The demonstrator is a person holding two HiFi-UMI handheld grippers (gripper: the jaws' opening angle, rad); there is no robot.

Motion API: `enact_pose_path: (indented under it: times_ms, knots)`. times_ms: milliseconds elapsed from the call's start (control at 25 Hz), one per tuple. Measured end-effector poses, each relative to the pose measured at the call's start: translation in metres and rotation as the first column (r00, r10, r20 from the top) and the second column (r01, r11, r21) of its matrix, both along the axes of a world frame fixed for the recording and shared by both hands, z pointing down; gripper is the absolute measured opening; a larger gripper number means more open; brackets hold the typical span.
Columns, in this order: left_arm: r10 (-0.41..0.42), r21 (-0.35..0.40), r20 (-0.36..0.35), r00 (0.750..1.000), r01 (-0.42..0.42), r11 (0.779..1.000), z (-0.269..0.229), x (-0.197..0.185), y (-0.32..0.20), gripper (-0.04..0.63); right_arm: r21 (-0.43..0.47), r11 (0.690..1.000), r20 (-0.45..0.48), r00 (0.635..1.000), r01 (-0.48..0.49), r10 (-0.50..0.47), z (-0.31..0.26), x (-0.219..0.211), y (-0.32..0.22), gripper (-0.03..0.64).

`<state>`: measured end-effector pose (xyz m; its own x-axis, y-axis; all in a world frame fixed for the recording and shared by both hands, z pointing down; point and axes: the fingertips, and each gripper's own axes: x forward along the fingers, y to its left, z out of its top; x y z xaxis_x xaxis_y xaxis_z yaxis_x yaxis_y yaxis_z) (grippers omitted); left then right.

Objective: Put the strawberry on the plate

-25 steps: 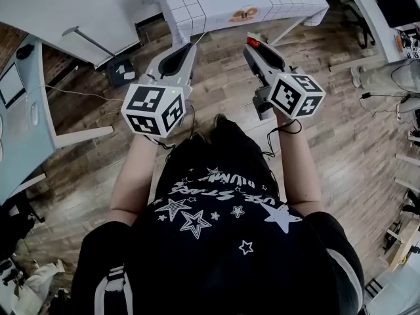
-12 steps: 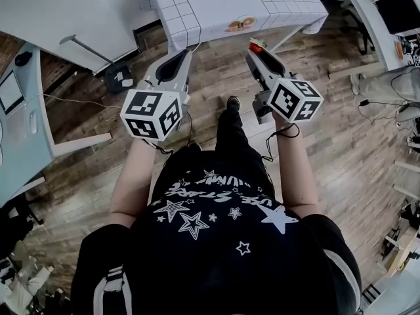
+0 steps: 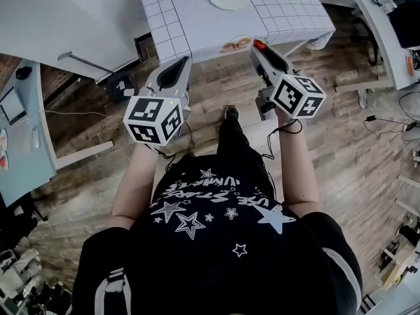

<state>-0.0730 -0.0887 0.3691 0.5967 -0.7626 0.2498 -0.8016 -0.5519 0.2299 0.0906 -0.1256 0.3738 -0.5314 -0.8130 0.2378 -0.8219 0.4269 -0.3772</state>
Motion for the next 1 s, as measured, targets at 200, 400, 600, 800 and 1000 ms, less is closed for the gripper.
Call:
enact_pose_path:
  times_ms: [200,400,600,800,1000]
  knots:
    - [-0.028,-0.007,0.032,0.999,0.028,1.000,0.002,0.015,-0.033,0.009,-0.011,0.999,0.012,0.999,0.041,-0.041,0.005,0.011,-0.041,0.133]
    - [-0.078,-0.003,0.040,0.996,0.078,0.997,-0.007,0.034,-0.074,0.009,-0.013,0.996,0.010,0.996,0.094,-0.094,-0.002,0.027,-0.089,0.133]
    - [-0.151,0.006,0.061,0.987,0.151,0.989,-0.001,0.049,-0.104,0.009,-0.026,0.989,-0.004,0.989,0.145,-0.145,0.005,0.045,-0.126,0.133]
    - [-0.234,0.020,0.093,0.968,0.234,0.972,0.014,0.073,-0.104,0.009,-0.044,0.974,-0.003,0.975,0.222,-0.222,0.027,0.065,-0.132,0.133]
    - [-0.270,0.037,0.106,0.957,0.268,0.963,0.019,0.092,-0.081,0.009,-0.062,0.956,-0.004,0.958,0.286,-0.287,0.041,0.061,-0.124,0.133]
